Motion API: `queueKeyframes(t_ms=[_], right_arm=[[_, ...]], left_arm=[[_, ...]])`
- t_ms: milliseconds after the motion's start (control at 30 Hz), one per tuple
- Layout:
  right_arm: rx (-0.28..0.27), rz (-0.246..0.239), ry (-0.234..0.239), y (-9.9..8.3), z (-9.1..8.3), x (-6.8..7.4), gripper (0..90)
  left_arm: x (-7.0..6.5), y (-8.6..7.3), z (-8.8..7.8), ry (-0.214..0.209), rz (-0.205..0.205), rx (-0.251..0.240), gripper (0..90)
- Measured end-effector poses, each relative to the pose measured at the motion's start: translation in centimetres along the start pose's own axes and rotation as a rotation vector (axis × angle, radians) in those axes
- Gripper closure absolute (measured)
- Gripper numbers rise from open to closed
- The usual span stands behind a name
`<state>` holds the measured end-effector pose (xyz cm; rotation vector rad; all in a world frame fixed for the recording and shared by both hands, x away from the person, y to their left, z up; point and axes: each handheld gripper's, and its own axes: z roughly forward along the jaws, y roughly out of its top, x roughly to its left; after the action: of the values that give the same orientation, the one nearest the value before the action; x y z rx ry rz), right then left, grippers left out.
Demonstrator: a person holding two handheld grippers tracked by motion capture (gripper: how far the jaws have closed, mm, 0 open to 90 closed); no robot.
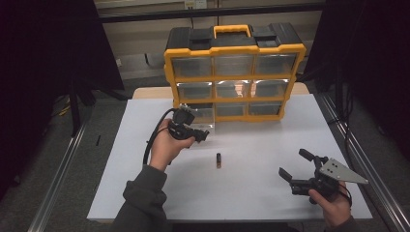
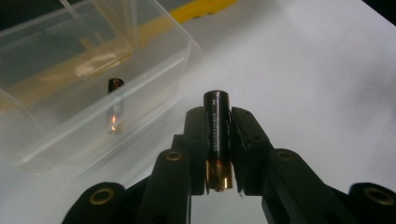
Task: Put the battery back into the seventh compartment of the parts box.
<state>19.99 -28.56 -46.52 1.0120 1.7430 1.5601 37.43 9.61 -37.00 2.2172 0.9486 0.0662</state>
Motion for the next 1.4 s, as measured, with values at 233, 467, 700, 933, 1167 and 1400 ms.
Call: queueKeyframes(t_ms=[233, 467, 700, 933, 1167, 1400], right_arm=[[-0.001, -0.004, -0.001, 0.0, 0.0, 0.0, 1.9], [0.0, 0.002, -0.001, 0.0, 0.0, 0.0, 1.9], [-0.001, -0.008, 0.002, 0.0, 0.0, 0.0, 1.9], [-0.007, -0.003, -0.001, 0.0, 0.0, 0.0, 1.9], [-0.006, -0.008, 0.004, 0.0, -0.1, -0.1, 1.9], [-0.005, -0.007, 0.004, 0.0, -0.1, -0.1, 1.9]], left_arm=[[0.6, 1.4, -0.6, 0.015, 0.003, 0.01, 77.4], [1.5, 2.6, -0.7, 0.041, -0.036, -0.034, 77.4], [3.0, 3.1, -0.7, 0.065, -0.06, -0.041, 77.4], [4.5, 3.1, 0.0, 0.146, -0.086, -0.042, 77.4], [5.9, 3.1, 0.7, 0.156, -0.103, -0.035, 77.4], [5.8, 3.0, 1.6, 0.175, -0.126, -0.062, 77.3]])
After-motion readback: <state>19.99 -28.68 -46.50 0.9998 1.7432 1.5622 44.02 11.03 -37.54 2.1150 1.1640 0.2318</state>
